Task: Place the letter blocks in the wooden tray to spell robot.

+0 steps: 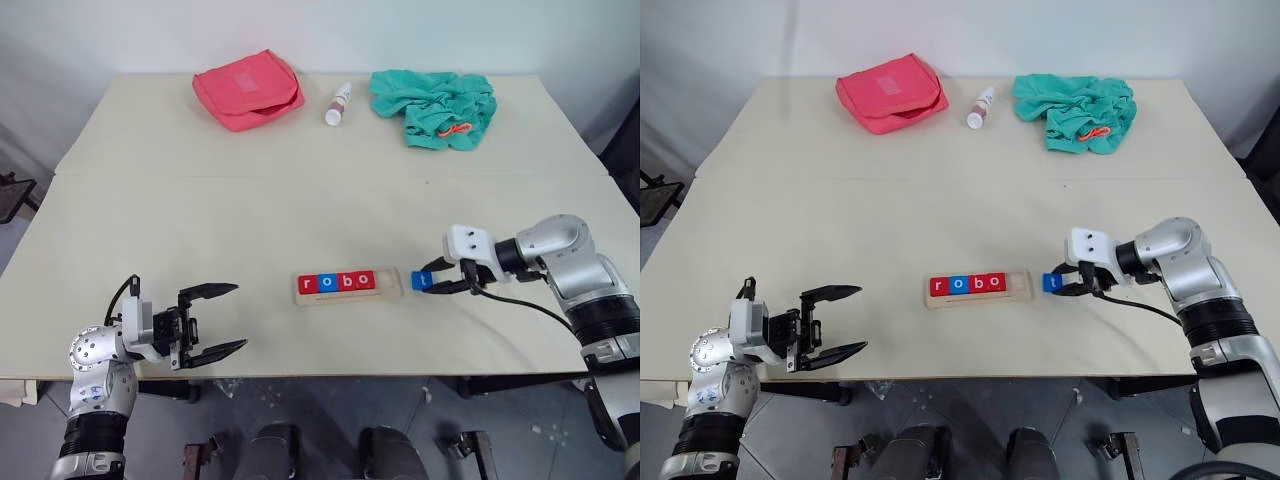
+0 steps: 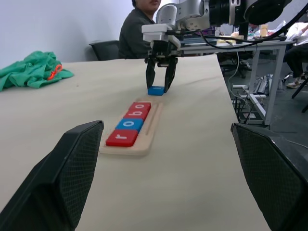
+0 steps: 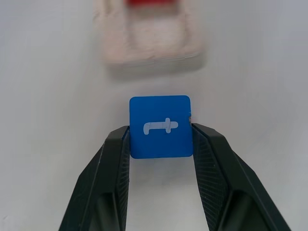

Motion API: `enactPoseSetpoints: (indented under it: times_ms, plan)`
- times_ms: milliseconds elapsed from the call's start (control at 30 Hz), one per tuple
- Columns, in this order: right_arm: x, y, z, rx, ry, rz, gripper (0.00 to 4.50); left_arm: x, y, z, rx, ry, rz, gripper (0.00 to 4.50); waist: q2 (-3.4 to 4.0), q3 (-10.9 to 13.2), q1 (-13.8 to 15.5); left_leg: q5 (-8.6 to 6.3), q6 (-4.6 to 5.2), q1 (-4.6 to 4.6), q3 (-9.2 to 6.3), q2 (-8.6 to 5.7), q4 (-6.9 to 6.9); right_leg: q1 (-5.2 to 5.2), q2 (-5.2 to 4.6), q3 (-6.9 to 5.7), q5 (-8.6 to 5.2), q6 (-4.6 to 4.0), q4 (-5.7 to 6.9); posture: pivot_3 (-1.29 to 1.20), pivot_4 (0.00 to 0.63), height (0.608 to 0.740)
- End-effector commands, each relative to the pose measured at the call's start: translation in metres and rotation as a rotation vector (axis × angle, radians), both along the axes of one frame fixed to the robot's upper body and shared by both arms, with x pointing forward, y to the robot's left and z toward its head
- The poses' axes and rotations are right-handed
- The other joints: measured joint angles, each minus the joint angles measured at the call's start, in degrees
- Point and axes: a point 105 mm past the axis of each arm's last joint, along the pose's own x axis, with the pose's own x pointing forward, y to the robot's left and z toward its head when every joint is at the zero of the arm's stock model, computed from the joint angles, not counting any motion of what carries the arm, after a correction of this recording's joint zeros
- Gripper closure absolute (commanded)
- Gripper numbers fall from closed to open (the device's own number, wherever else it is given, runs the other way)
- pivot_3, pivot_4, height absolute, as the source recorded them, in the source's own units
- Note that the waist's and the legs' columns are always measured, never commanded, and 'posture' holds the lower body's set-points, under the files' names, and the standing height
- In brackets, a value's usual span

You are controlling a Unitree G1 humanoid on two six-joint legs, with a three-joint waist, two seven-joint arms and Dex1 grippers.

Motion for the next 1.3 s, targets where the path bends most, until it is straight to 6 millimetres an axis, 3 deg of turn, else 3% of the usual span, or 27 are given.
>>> enactPoseSetpoints:
  times_ms: [33, 300, 733, 1033, 1300]
  plan:
    - [-0.003, 0.016, 0.022, 0.049, -0.037, 0.037, 3.04, -0.001, -0.001, -0.001, 0.006, -0.016, -0.026, 0.00, 0.00, 0.00, -0.01, 0.00, -0.01, 0.00, 0.00, 0.00, -0.02, -0.01, 0.00, -0.01, 0.00, 0.00, 0.00, 0.00, 0.150, 0.740]
    - [0.000, 0.036, 0.013, 0.039, -0.031, 0.066, 3.04, 0.002, -0.005, 0.002, -0.002, -0.028, -0.029, 0.00, -0.01, 0.00, 0.02, -0.01, 0.00, -0.03, -0.04, -0.05, -0.01, 0.00, -0.02, -0.02, 0.00, 0.00, 0.00, 0.00, 0.150, 0.740]
    - [0.004, 0.043, 0.004, 0.029, -0.013, 0.088, 3.04, -0.001, -0.001, 0.002, 0.005, -0.030, -0.006, 0.00, 0.00, 0.00, -0.01, -0.01, -0.01, -0.03, -0.03, -0.04, -0.04, -0.04, -0.01, -0.03, 0.00, 0.00, 0.02, 0.00, 0.150, 0.740]
    - [0.003, 0.047, 0.010, 0.038, -0.029, 0.101, 0.10, 0.001, -0.002, 0.002, 0.002, -0.032, -0.005, 0.00, 0.00, 0.00, -0.02, -0.01, -0.01, -0.03, -0.03, -0.04, -0.04, -0.04, -0.01, -0.03, 0.00, 0.00, 0.02, 0.00, 0.150, 0.740]
    - [-0.005, 0.036, 0.024, 0.103, -0.055, 0.062, 0.04, 0.006, -0.004, 0.003, -0.001, -0.028, -0.008, 0.00, 0.00, 0.00, 0.13, -0.01, -0.01, -0.03, -0.04, -0.04, -0.04, -0.04, -0.02, -0.03, 0.00, 0.00, 0.01, 0.00, 0.150, 0.740]
